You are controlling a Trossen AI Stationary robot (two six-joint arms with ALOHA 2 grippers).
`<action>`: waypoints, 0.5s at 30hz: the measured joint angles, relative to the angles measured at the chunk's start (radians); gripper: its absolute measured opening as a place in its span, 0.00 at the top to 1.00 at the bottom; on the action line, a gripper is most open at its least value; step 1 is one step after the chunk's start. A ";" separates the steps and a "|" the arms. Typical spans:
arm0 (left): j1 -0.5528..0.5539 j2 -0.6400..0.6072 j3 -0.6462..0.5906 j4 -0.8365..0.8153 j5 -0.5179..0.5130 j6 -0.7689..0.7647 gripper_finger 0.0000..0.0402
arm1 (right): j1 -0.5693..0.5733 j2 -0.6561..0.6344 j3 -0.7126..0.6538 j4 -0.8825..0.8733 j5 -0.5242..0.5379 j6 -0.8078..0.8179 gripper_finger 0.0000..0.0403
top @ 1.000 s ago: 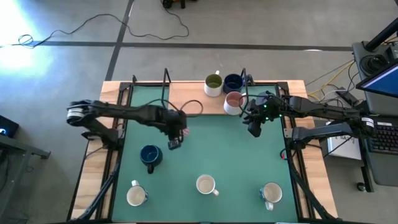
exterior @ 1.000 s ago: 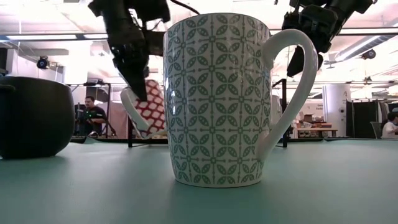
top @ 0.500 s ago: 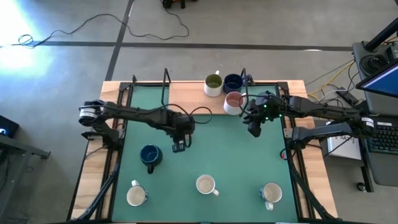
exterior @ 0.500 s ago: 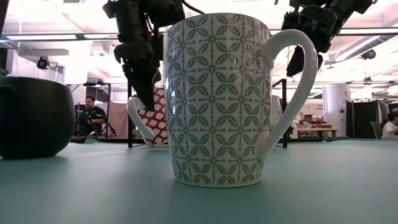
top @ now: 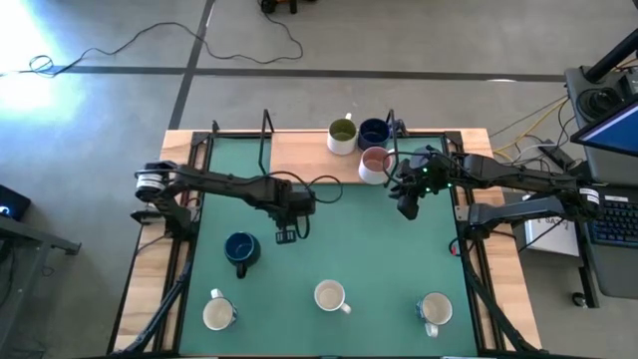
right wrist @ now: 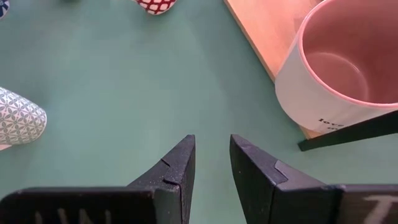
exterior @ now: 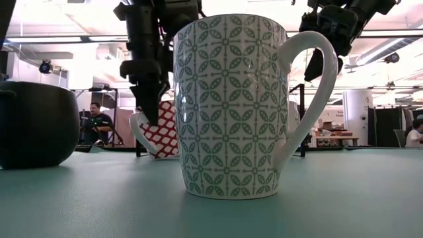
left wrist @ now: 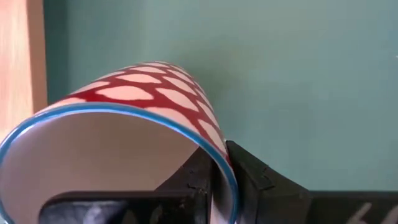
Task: Place coffee mugs
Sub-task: Put the red pattern mug on the shelf
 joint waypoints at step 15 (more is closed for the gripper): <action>-0.054 0.000 0.123 -0.043 0.008 0.079 0.77 | 0.000 0.000 0.000 0.000 0.000 0.000 0.78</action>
